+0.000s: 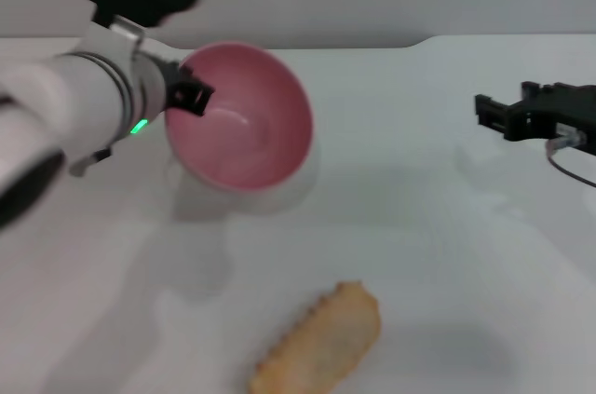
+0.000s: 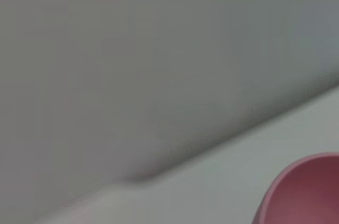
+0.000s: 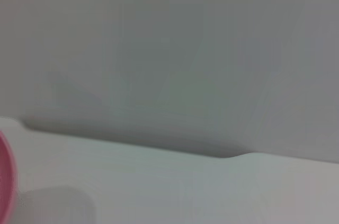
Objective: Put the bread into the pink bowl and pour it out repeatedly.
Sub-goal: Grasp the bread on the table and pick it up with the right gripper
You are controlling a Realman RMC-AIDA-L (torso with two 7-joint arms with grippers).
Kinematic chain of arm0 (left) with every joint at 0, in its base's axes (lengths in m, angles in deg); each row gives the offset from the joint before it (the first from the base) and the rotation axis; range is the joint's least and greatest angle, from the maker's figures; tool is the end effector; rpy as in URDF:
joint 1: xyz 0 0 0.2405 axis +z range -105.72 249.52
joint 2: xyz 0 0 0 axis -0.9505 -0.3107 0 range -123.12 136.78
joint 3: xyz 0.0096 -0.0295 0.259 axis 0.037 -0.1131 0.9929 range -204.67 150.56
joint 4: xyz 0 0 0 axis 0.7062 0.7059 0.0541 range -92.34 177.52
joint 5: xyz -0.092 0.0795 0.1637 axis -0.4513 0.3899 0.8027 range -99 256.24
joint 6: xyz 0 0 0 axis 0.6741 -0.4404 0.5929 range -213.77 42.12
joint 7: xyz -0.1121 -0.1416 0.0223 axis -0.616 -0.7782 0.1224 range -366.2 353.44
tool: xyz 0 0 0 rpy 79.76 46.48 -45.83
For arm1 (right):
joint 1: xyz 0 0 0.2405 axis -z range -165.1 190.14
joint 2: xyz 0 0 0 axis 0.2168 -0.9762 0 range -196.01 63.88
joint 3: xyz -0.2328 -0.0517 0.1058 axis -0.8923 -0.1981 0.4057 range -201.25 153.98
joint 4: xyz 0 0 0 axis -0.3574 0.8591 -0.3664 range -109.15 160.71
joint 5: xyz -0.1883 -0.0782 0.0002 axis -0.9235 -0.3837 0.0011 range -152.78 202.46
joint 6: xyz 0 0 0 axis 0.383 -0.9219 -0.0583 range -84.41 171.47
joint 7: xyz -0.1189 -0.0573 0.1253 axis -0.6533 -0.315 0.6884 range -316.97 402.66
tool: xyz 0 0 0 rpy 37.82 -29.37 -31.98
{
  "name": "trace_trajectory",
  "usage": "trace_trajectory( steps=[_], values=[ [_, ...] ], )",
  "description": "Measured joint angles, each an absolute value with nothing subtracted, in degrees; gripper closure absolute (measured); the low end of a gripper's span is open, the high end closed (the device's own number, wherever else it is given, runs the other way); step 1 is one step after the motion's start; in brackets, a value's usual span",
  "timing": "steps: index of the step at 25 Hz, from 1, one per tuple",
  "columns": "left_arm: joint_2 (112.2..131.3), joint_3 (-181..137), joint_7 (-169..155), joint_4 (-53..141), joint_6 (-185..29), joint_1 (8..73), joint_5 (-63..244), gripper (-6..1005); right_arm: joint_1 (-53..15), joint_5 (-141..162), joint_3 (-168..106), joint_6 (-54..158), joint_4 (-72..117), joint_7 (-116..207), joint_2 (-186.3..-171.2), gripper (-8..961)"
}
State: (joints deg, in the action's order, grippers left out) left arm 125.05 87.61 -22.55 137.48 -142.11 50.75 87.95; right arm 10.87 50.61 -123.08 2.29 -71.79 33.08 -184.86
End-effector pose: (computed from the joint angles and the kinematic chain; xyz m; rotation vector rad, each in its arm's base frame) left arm -0.1594 0.3810 -0.0377 -1.9828 -0.6285 0.1254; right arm 0.2206 0.3451 -0.0109 -2.0128 0.9458 0.1976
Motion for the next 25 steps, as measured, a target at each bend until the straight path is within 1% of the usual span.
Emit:
trace_trajectory(
  steps=[1,2,3,4,7,8,9,10,16,25],
  values=[
    [125.03,84.5,-20.8,137.0,-145.2,49.8,83.3,950,9.5,49.5,-123.6,-0.7,-72.6,33.3,-184.86,351],
    [125.01,83.2,-19.5,136.9,-146.4,49.5,80.8,951,9.5,49.5,-123.6,-0.7,-72.6,33.3,-184.86,351],
    [125.01,83.2,-19.5,136.9,-146.4,49.5,80.8,951,9.0,48.6,-124.0,-1.7,-72.9,33.7,-184.88,351],
    [124.99,79.1,-15.5,136.6,-147.8,49.8,73.7,951,7.8,45.6,-125.5,-3.6,-73.5,35.1,-184.94,351],
    [124.93,76.9,-13.7,136.6,-148.7,50.2,70.9,951,6.6,42.0,-127.9,-5.6,-74.3,37.1,-184.91,351],
    [124.93,76.9,-13.7,136.6,-148.7,50.2,70.9,951,4.8,38.3,-130.4,-9.6,-75.4,39.1,-184.85,351],
    [124.93,76.9,-13.7,136.6,-148.7,50.2,70.9,951,4.8,38.3,-130.4,-9.6,-75.4,39.1,-184.85,351],
    [124.9,73.9,-12.0,136.4,-153.7,49.7,70.1,950,2.9,37.0,-132.0,-13.7,-76.1,39.5,-184.84,351],
    [124.81,69.1,-10.0,134.5,-157.7,48.1,70.9,951,-0.4,36.7,-134.8,-19.9,-77.5,39.2,-184.86,351],
    [124.78,66.4,-9.2,132.0,-157.6,48.1,70.6,951,-4.5,37.4,-142.2,-26.9,-77.3,41.1,-185.13,352]
  ],
)
